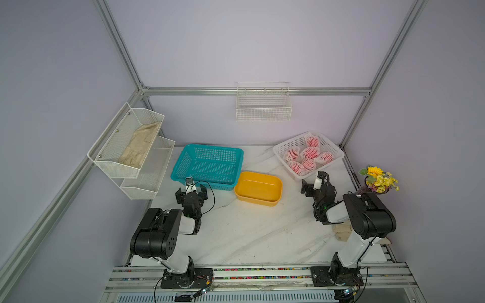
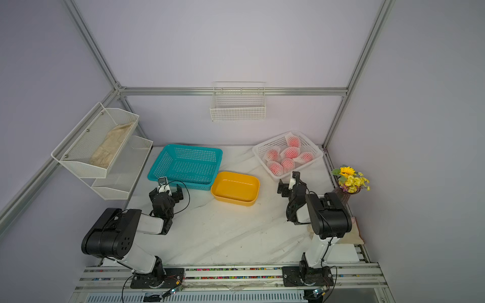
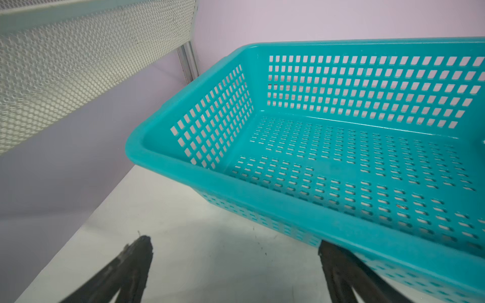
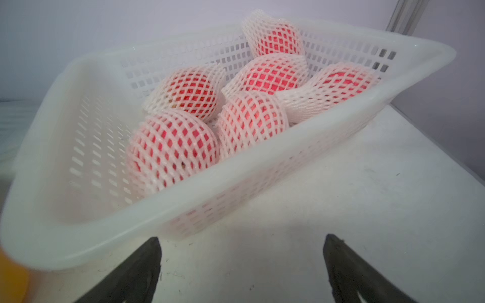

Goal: Remove foam nets from apples
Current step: Pick up the apple from the basket.

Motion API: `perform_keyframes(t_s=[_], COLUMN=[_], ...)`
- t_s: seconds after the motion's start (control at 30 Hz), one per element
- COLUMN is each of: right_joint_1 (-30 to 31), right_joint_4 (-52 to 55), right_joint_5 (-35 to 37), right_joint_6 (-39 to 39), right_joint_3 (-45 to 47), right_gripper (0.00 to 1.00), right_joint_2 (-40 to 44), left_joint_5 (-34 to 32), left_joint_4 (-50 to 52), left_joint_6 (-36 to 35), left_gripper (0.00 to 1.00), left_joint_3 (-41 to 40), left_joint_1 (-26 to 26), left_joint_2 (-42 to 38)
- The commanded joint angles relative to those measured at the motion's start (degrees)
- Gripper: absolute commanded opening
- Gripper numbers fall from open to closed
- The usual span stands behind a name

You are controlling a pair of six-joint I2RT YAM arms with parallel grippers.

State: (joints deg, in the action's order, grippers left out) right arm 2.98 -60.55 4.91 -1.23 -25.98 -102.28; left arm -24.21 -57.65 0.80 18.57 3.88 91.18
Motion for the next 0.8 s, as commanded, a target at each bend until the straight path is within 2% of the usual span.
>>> perform_keyframes(t_s=[0.0,0.63,0.7,0.77], right_joint_1=[-0.26,-0.21,-0.17,-0.13], right_joint_4=[-0.09,-0.21,-3.62,-12.15], right_joint_5=[0.45,0.75,0.98,1.67], right_joint_6=[-0.31,-0.05,0.42,0.17], right_joint_3=[-0.73,-0.44,1.43,5.92], right_gripper=[0.97,0.97,0.97,0.97], right_joint_2=[0.06,0.44,1.05,1.49], left_joint_5=[0.13,0.7,1.22,1.35], left_joint_4=[-1.46,-0.44,0.01,-0.1], left_joint_6=[-0.18,0.23,0.61,0.69], left_gripper=[1.0,1.0,1.0,1.0], left_joint_3=[1.67,2.17,2.17,2.03], left_joint_1=[-0.1,-0.49,-0.88,-0.97], left_joint_2=[-0.05,-0.12,-0.38,-0.46])
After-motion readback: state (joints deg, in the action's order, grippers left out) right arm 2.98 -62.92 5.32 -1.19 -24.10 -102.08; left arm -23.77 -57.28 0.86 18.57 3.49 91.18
